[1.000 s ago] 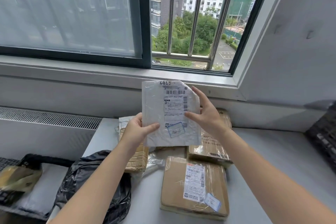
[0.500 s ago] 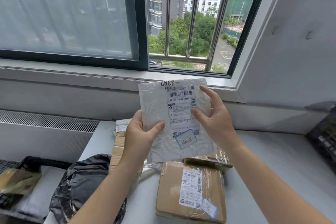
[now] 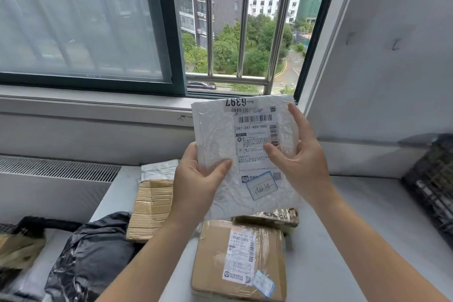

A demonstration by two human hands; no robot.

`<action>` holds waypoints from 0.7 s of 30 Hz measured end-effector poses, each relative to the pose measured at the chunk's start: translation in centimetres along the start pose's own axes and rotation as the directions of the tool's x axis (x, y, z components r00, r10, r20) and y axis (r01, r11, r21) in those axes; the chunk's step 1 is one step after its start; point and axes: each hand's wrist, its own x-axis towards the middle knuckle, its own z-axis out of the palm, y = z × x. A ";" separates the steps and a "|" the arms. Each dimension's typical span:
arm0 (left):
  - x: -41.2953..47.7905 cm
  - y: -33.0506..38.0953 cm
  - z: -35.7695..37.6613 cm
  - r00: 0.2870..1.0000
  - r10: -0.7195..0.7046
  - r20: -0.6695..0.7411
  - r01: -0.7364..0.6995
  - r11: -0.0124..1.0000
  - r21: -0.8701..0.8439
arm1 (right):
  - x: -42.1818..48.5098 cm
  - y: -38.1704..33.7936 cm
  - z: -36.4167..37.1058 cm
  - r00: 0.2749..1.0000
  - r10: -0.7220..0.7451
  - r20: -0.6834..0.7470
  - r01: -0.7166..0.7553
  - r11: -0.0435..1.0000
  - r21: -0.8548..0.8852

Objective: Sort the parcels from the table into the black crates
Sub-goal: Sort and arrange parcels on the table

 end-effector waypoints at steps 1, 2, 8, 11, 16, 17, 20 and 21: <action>-0.1 -0.1 0.4 1.000 0.000 -0.001 0.000 1.000 -0.002 | 0.0 0.1 -0.4 1.000 0.000 0.006 0.000 1.000 -0.003; -0.2 -0.1 0.8 1.000 0.000 -0.002 0.000 1.000 0.000 | 0.0 0.2 -0.9 1.000 0.003 0.011 -0.003 1.000 -0.012; -0.7 0.1 3.2 1.000 0.013 0.005 -0.013 1.000 0.027 | -0.7 -0.3 -3.1 1.000 0.014 0.000 -0.014 0.990 -0.144; -0.8 0.6 4.0 0.997 0.021 0.078 -0.022 1.000 0.018 | -1.3 -1.2 -4.4 0.998 0.050 -0.048 -0.059 0.972 -0.226; -1.3 0.5 6.4 0.967 0.030 0.251 -0.020 0.999 -0.043 | -3.5 -2.7 -7.6 0.972 0.077 -0.222 -0.157 0.917 -0.367; -1.5 0.2 7.0 0.961 0.021 0.274 -0.008 0.999 -0.049 | -4.2 -2.8 -8.3 0.967 0.074 -0.244 -0.170 0.899 -0.402; -2.7 -0.5 9.5 0.943 -0.008 0.332 0.027 0.998 -0.052 | -6.5 -3.2 -10.8 0.954 0.038 -0.297 -0.192 0.840 -0.508; -3.2 -0.7 10.6 0.936 -0.015 0.352 0.035 0.998 -0.053 | -7.1 -3.3 -11.9 0.950 0.024 -0.312 -0.198 0.818 -0.540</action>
